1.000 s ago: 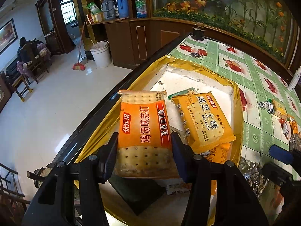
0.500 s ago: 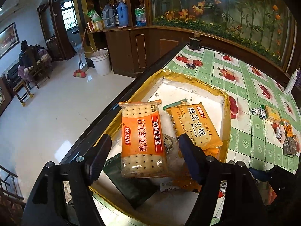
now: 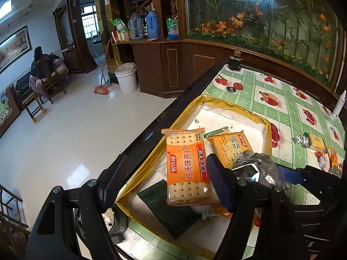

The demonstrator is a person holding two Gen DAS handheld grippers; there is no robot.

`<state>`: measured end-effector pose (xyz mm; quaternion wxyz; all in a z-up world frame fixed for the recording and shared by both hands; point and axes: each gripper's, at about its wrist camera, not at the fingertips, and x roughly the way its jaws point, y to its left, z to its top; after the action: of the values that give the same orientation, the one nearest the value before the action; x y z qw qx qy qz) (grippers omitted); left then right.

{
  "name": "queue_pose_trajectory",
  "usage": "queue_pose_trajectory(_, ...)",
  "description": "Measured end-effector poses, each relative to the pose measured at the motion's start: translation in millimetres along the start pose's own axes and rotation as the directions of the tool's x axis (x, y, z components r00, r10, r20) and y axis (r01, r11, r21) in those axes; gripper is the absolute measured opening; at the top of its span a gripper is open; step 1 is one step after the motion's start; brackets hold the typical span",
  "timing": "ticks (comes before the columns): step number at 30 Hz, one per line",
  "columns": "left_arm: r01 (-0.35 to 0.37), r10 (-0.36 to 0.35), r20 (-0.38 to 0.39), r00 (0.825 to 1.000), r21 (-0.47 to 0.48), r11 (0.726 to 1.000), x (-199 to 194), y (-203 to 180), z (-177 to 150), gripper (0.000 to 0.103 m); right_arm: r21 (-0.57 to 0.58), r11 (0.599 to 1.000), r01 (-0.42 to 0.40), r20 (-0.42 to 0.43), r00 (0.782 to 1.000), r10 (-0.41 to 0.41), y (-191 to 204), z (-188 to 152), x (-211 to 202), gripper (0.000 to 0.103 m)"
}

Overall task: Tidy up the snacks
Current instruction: 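Lower the silver foil bag into the tray and open the right gripper, then grasp a black-and-white wrapped candy with each gripper from the table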

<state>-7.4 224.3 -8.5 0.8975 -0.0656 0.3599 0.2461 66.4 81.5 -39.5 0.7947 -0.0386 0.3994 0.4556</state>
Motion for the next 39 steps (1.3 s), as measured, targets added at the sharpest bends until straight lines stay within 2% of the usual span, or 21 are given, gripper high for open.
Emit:
queue_pose_trajectory(3, -0.022, 0.021, 0.007, 1.0, 0.004, 1.0, -3.6, 2.6, -0.1, 0.074, -0.011, 1.0, -0.029, -0.016, 0.999, 0.029, 12.0, 6.2, 19.6, 0.061)
queue_pose_trajectory(5, -0.019, 0.019, 0.014, 1.0, 0.001, 1.0, -5.9, 2.4, 0.2, 0.074, -0.001, 0.999, -0.037, 0.002, 0.999, 0.037, 14.5, 5.1, 17.4, 0.061)
queue_pose_trajectory(8, -0.009, 0.009, 0.022, 1.0, 0.008, 1.0, -9.4, -3.6, 0.7, 0.074, 0.017, 0.999, -0.028, 0.025, 0.999, 0.028, 8.1, 0.5, 2.0, 0.063)
queue_pose_trajectory(11, 0.009, -0.01, 0.024, 1.0, 0.029, 1.0, -13.2, -17.4, 0.1, 0.074, 0.078, 0.997, -0.008, 0.069, 0.998, 0.003, -13.7, -6.1, -26.1, 0.07)
queue_pose_trajectory(16, 0.073, -0.074, 0.009, 0.997, 0.083, 0.994, -18.6, -52.0, -5.4, 0.074, 0.226, 0.969, 0.095, 0.163, 0.977, -0.134, -72.0, -27.0, -84.1, 0.073)
queue_pose_trajectory(22, 0.154, -0.153, -0.021, 0.988, 0.163, 0.975, -24.1, -103.0, -13.5, 0.074, 0.357, 0.914, 0.192, 0.186, 0.945, -0.271, -131.6, -61.3, -142.2, 0.074)
queue_pose_trajectory(29, 0.235, -0.224, -0.072, 0.972, 0.239, 0.942, -22.3, -157.7, -17.3, 0.074, 0.398, 0.855, 0.332, 0.162, 0.892, -0.422, -168.6, -93.3, -188.9, 0.074)
queue_pose_trajectory(32, 0.271, -0.252, -0.103, 0.962, 0.264, 0.926, -18.0, -179.2, -17.8, 0.074, 0.418, 0.828, 0.374, 0.133, 0.876, -0.463, -185.1, -105.9, -200.8, 0.074)
queue_pose_trajectory(35, 0.299, -0.272, -0.132, 0.953, 0.279, 0.913, -10.4, -199.0, -16.8, 0.074, 0.438, 0.807, 0.395, 0.105, 0.869, -0.483, -201.5, -116.3, -206.3, 0.074)
queue_pose_trajectory(39, 0.325, -0.287, -0.167, 0.943, 0.287, 0.901, 2.1, -219.9, -13.4, 0.074, 0.443, 0.797, 0.41, 0.061, 0.873, -0.483, -213.8, -122.1, -200.8, 0.074)
